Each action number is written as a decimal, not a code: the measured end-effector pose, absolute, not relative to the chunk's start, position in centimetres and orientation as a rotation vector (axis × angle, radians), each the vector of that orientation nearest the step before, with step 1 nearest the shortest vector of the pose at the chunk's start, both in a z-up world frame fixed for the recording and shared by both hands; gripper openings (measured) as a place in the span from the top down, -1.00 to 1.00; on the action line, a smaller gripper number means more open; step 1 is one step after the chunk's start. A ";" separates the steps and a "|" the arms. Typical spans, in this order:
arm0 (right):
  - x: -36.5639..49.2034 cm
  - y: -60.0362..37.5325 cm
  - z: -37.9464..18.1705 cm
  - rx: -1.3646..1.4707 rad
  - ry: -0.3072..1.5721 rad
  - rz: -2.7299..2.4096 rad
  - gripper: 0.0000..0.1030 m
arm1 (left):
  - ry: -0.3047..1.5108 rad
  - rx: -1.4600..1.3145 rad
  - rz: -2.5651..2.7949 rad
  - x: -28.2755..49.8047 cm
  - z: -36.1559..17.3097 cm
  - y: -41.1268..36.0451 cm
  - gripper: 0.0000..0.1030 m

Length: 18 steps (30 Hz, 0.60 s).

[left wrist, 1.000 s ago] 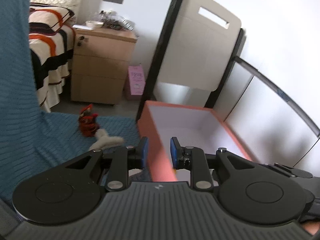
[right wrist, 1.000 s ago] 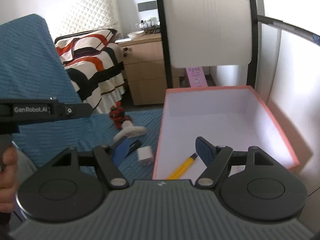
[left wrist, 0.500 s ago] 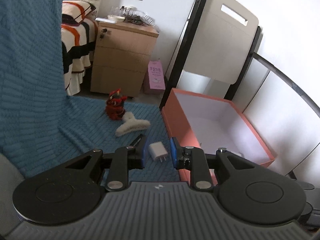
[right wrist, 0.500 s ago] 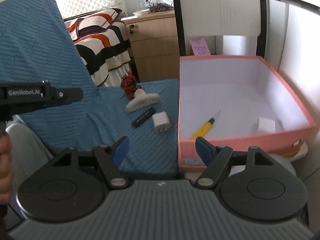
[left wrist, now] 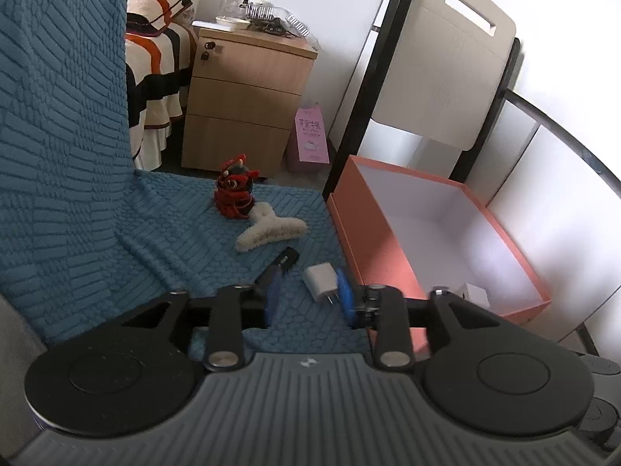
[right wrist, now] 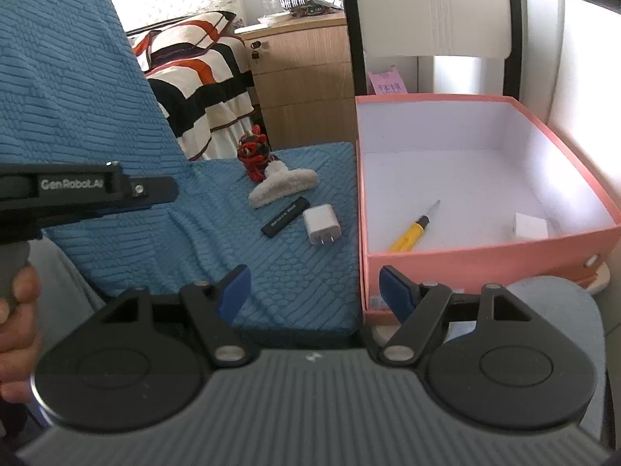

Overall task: Organize rigid objects
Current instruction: 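Move both tools back from the pink box to the seat, then grasp the second white charger with the right tool while the left grasps the white plush toy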

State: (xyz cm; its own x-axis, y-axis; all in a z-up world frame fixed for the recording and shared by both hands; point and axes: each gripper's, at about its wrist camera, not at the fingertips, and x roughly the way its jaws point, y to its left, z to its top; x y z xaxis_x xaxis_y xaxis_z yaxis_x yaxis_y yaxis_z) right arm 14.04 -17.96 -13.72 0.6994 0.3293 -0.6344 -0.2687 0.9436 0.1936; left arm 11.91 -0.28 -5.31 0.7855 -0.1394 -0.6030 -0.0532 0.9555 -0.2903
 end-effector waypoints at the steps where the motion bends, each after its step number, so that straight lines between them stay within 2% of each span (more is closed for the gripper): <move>1: 14.3 -17.8 -13.9 0.083 0.720 0.332 -0.45 | 0.669 -0.301 -0.044 12.4 -5.6 -0.1 0.01; 4: 15.3 -17.0 -14.2 0.077 0.707 0.337 -0.45 | 0.684 -0.268 -0.027 14.3 -6.3 0.4 -0.24; 12: 17.8 -13.8 -14.6 0.011 0.615 0.382 -0.43 | 0.744 -0.297 -0.030 20.5 -9.1 3.7 -0.26; 14: 18.4 -13.2 -14.9 -0.019 0.598 0.387 -0.33 | 0.757 -0.317 -0.043 22.3 -9.9 4.5 -0.26; 18: 20.2 -11.5 -16.1 -0.079 0.594 0.389 -0.27 | 0.791 -0.287 -0.044 25.6 -11.8 5.3 -0.26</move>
